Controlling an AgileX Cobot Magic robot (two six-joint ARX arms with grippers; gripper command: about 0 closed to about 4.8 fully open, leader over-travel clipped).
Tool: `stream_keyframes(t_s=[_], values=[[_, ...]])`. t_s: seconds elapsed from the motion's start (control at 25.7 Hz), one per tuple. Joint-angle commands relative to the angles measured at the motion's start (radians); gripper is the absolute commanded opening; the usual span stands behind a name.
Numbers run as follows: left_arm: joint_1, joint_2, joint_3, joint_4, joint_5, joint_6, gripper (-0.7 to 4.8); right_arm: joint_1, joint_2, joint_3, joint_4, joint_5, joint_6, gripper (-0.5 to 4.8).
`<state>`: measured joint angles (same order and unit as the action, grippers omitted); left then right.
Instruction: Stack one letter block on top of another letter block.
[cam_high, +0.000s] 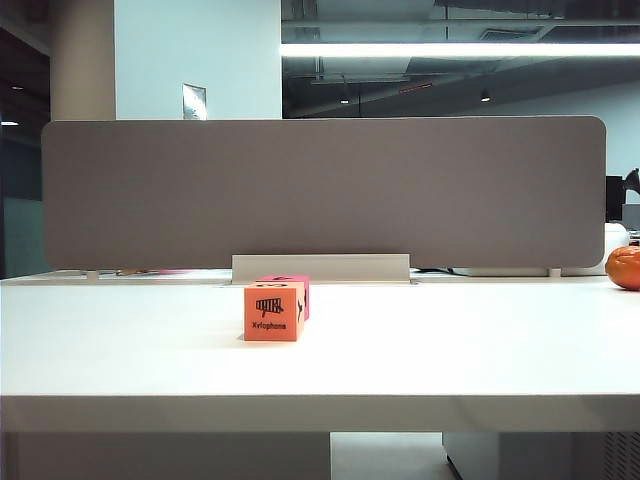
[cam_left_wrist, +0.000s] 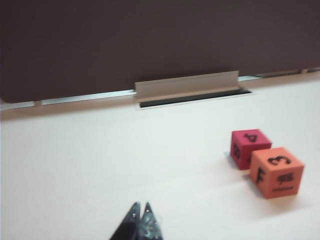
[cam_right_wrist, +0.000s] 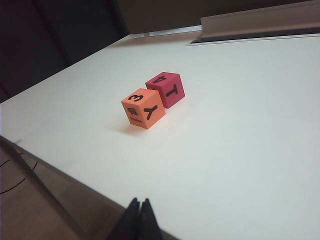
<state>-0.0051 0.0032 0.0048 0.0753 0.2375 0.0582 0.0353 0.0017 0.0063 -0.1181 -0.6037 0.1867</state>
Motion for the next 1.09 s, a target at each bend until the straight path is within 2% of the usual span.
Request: stream_keyframes(t_s=[0.04, 0.16, 0.54, 0.86, 1.09], values=[[-0.001, 0.001, 0.009, 0.191, 0.014, -0.100, -0.06, 0.001, -0.002, -0.005, 0.018, -0.002, 0.000, -0.01], [-0.001, 0.002, 0.042, 0.169, 0.013, -0.167, -0.06, 0.001, -0.002, -0.005, 0.018, -0.001, 0.000, -0.01], [-0.001, 0.077, 0.166, 0.124, 0.011, -0.198, -0.06, 0.000, -0.002, -0.005, 0.018, -0.001, 0.000, -0.01], [-0.001, 0.294, 0.313, 0.121, 0.014, -0.198, -0.06, 0.000, -0.002, -0.006, 0.018, -0.002, 0.000, -0.01], [-0.025, 0.554, 0.444, 0.123, 0.037, -0.197, 0.03, 0.000, -0.002, -0.006, 0.018, -0.001, 0.000, -0.01]])
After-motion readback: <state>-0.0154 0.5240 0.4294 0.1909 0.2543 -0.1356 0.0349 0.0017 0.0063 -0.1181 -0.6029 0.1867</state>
